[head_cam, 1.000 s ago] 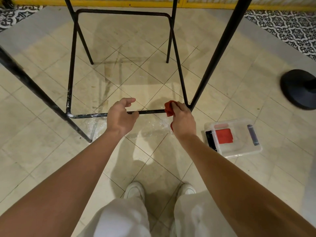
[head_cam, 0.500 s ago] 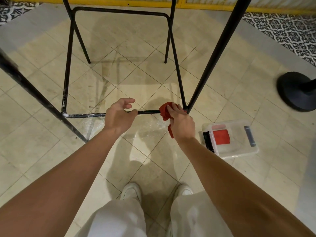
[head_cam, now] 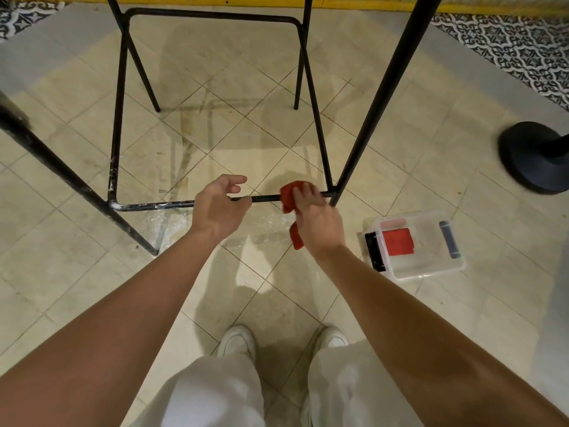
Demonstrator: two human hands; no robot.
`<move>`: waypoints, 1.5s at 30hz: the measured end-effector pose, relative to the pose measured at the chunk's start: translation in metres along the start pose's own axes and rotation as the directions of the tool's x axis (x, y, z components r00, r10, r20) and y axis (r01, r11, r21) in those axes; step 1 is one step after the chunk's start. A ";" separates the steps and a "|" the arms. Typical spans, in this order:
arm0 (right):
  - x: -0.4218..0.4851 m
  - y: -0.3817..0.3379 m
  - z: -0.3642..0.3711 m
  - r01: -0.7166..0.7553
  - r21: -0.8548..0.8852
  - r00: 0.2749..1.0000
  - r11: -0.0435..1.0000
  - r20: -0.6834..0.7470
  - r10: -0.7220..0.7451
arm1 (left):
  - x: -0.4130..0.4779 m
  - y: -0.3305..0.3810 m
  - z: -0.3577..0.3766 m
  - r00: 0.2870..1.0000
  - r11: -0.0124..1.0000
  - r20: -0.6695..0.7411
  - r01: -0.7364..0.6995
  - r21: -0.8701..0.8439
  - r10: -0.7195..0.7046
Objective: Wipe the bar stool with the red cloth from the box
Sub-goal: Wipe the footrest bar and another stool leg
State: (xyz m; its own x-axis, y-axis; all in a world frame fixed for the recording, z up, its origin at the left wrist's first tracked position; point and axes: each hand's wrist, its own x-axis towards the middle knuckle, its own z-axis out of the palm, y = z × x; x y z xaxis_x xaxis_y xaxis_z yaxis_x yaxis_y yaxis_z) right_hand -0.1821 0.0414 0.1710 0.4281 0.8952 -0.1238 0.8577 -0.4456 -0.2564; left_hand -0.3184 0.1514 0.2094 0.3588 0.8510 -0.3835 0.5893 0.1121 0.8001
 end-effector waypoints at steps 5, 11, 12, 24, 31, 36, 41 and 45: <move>0.011 -0.032 0.008 0.258 -0.012 0.960 0.966 0.115 -0.255 | 0.003 -0.002 -0.011 1.000 0.999 -0.027 0.004 0.043 -0.002; 0.021 -0.034 0.015 0.004 0.062 1.000 0.998 -0.003 -0.004 | 0.004 -0.005 -0.025 0.999 0.998 -0.043 0.023 0.066 -0.021; 0.020 -0.040 0.018 0.029 0.061 1.000 0.998 -0.003 -0.028 | 0.004 -0.006 -0.025 0.999 0.998 -0.047 0.027 0.064 -0.024; 0.021 -0.036 0.003 0.074 0.017 0.997 0.997 0.023 -0.075 | -0.004 -0.020 -0.038 1.000 0.987 -0.023 -0.014 0.161 0.018; 0.021 -0.052 0.008 0.334 -0.008 0.938 0.942 0.095 -0.332 | -0.009 -0.027 -0.042 0.984 0.920 -0.071 -0.129 0.370 0.166; 0.025 -0.049 0.007 0.068 0.000 0.998 0.998 0.001 -0.068 | -0.007 -0.031 -0.055 0.981 0.916 -0.101 -0.113 0.386 0.164; 0.025 -0.078 0.018 0.237 0.009 0.969 0.971 0.066 -0.238 | -0.006 -0.030 -0.050 0.983 0.932 -0.111 -0.099 0.350 0.146; 0.026 -0.063 0.005 0.309 -0.019 0.943 0.951 0.134 -0.303 | -0.007 -0.037 -0.052 0.988 0.939 -0.089 -0.092 0.332 0.128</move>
State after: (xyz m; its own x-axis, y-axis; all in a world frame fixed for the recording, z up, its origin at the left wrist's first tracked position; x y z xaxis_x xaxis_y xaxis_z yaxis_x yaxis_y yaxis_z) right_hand -0.2260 0.0923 0.1794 0.1054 0.9802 -0.1675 0.9533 -0.1476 -0.2635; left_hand -0.3803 0.1673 0.2063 0.3653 0.9007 -0.2351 0.7609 -0.1434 0.6329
